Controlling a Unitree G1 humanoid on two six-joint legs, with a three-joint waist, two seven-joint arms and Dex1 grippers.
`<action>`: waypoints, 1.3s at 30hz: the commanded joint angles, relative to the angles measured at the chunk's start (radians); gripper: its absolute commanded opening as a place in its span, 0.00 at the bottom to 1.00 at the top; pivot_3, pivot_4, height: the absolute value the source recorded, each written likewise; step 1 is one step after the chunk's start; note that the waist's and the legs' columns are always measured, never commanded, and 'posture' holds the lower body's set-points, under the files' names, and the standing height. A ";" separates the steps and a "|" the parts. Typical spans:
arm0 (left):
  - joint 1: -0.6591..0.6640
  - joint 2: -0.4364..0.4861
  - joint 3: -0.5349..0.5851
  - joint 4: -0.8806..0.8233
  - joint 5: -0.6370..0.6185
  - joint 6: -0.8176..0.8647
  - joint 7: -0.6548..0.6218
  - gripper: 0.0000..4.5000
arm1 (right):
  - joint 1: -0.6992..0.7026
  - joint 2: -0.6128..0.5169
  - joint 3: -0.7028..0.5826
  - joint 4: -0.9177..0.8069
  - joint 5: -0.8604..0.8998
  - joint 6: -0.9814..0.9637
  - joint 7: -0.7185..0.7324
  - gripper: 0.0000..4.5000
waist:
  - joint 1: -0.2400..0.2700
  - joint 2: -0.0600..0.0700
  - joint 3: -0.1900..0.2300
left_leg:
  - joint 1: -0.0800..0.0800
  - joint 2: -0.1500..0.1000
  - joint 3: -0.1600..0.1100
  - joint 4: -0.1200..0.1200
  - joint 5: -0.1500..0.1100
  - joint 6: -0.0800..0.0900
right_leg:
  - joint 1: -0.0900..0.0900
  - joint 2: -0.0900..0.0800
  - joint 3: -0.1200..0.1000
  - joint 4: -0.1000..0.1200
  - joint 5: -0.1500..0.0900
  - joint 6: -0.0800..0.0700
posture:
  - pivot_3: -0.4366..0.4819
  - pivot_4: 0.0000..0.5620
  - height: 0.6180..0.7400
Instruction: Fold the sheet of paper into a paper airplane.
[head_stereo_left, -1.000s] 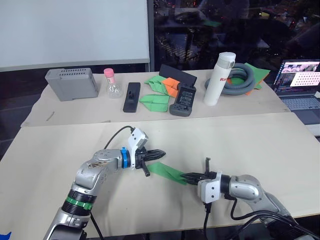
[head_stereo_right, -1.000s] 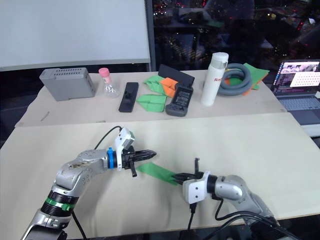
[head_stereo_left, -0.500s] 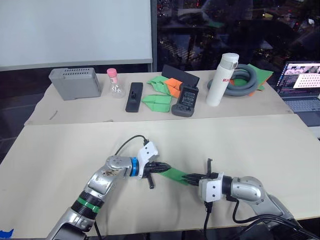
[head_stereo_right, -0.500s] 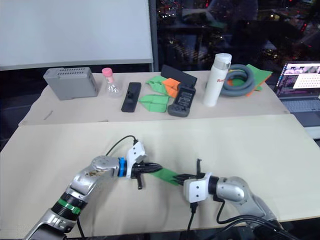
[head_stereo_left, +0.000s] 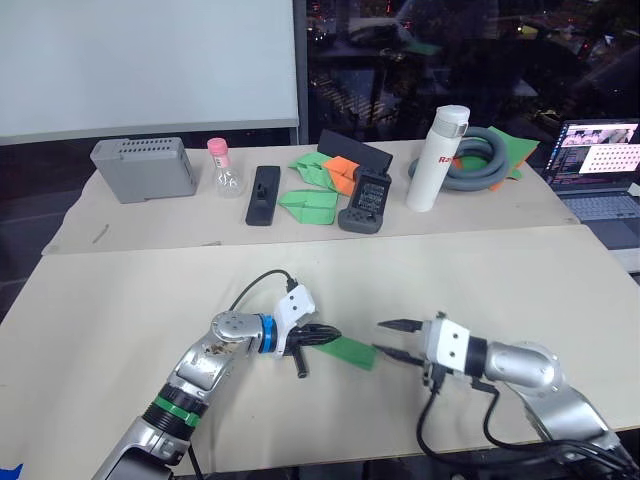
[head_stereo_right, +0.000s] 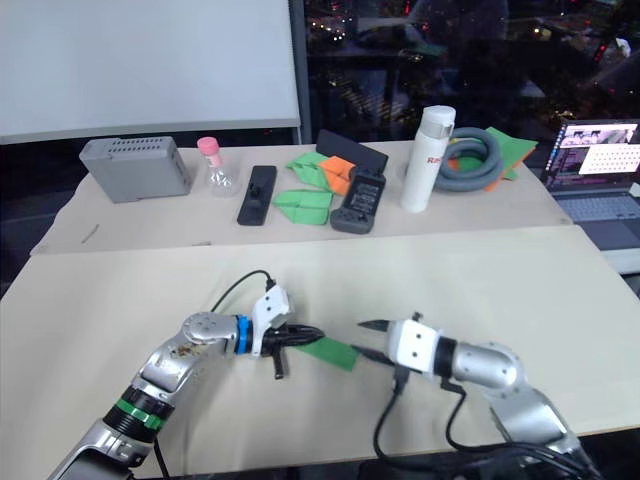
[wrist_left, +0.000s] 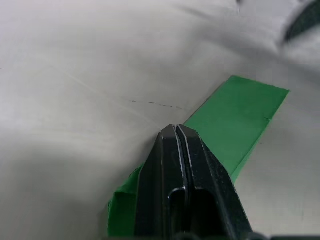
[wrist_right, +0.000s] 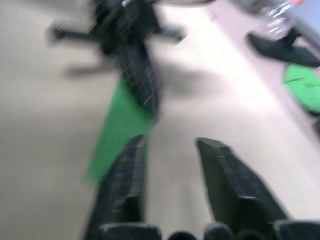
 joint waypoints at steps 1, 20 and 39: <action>0.036 0.022 -0.024 0.036 0.043 0.028 0.004 0.00 | -0.071 0.045 0.084 0.033 -0.100 0.116 -0.033 0.08 | 0.000 0.000 0.000 | 0.000 0.000 0.000 0.000 0.000 0.000 | 0.000 0.000 0.000 0.000 0.000 0.000 | 0.48 0.27 1.00; 0.065 0.039 -0.055 0.025 0.109 -0.007 0.039 0.00 | -0.063 0.169 0.163 0.134 -0.123 0.278 -0.039 0.01 | -0.002 0.000 -0.014 | 0.003 0.000 0.000 -0.002 0.000 -0.001 | -0.001 0.000 0.000 0.001 0.000 0.000 | 0.48 0.27 1.00; 0.068 0.032 -0.037 0.045 0.105 -0.017 0.035 0.00 | 0.192 -0.025 -0.043 0.084 -0.019 0.239 0.009 0.01 | 0.022 0.002 -0.028 | 0.025 0.000 -0.001 -0.009 -0.009 0.015 | 0.031 -0.001 0.000 -0.025 0.000 0.000 | 0.48 0.27 1.00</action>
